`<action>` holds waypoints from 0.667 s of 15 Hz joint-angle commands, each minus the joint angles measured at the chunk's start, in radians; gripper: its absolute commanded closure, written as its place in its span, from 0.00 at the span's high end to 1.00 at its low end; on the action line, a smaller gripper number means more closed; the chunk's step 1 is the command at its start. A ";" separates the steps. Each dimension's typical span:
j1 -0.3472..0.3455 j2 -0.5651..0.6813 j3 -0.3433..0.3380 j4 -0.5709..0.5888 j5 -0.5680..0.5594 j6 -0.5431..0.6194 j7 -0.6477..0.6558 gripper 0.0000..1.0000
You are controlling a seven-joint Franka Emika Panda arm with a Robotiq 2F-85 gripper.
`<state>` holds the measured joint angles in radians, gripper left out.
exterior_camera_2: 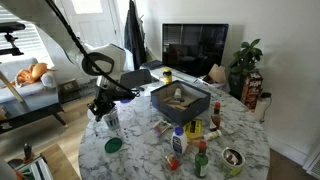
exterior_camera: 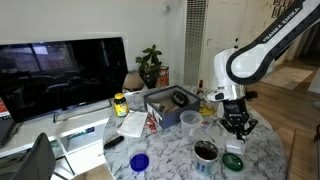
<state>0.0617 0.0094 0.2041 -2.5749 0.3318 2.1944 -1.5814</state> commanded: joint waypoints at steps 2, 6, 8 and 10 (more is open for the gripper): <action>0.059 -0.029 -0.018 0.002 0.000 -0.001 -0.007 0.06; 0.075 -0.041 -0.017 -0.004 0.020 0.020 -0.046 0.02; 0.095 -0.039 -0.002 -0.003 -0.005 0.072 -0.060 0.02; 0.117 -0.032 0.013 -0.006 -0.059 0.154 -0.053 0.02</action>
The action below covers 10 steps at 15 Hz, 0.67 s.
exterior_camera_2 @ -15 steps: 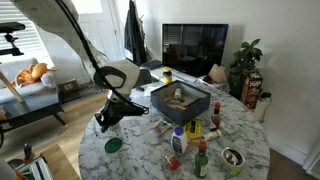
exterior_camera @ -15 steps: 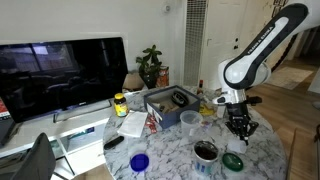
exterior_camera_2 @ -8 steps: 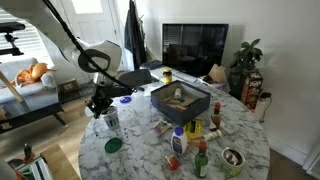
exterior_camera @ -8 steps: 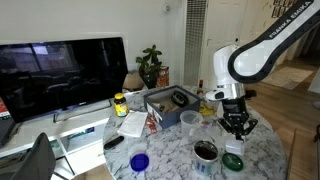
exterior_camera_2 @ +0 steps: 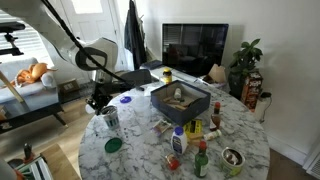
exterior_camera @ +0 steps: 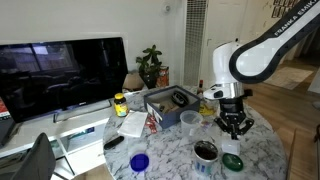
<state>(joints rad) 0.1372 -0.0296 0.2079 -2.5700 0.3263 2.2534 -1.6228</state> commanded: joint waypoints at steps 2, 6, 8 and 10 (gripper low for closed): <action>0.061 0.016 0.020 -0.021 -0.109 0.180 0.002 0.02; 0.079 0.030 0.028 -0.048 -0.317 0.357 0.082 0.02; 0.080 0.035 0.025 -0.061 -0.424 0.439 0.143 0.02; 0.079 0.046 0.023 -0.064 -0.516 0.493 0.197 0.02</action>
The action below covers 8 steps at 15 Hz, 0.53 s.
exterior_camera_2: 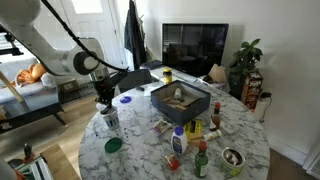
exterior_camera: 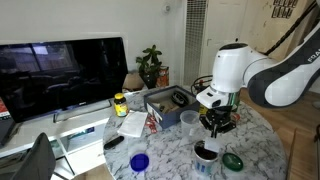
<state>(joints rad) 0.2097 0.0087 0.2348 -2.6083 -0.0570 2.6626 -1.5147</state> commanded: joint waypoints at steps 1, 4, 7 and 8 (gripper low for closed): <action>0.007 0.016 -0.002 -0.023 -0.137 0.099 0.089 0.02; 0.003 0.016 -0.001 -0.008 -0.108 0.073 0.063 0.06; 0.003 0.017 -0.001 -0.008 -0.112 0.076 0.064 0.02; 0.003 0.025 -0.005 -0.010 -0.164 0.100 0.104 0.02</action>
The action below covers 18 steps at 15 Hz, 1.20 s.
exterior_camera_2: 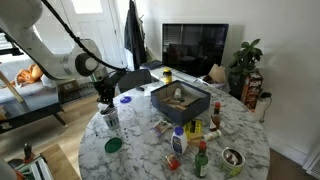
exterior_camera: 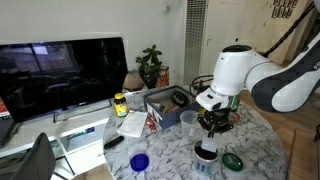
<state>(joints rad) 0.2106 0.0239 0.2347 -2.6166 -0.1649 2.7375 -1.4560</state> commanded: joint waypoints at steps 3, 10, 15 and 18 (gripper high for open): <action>-0.002 0.007 -0.022 -0.011 -0.260 0.080 0.176 0.02; 0.008 0.027 -0.030 -0.033 -0.463 0.174 0.410 0.02; 0.010 0.034 -0.055 -0.021 -0.730 0.162 0.608 0.02; 0.014 0.037 -0.052 -0.011 -0.850 0.158 0.702 0.02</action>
<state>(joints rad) 0.2116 0.0582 0.1917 -2.6297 -0.8979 2.8866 -0.8517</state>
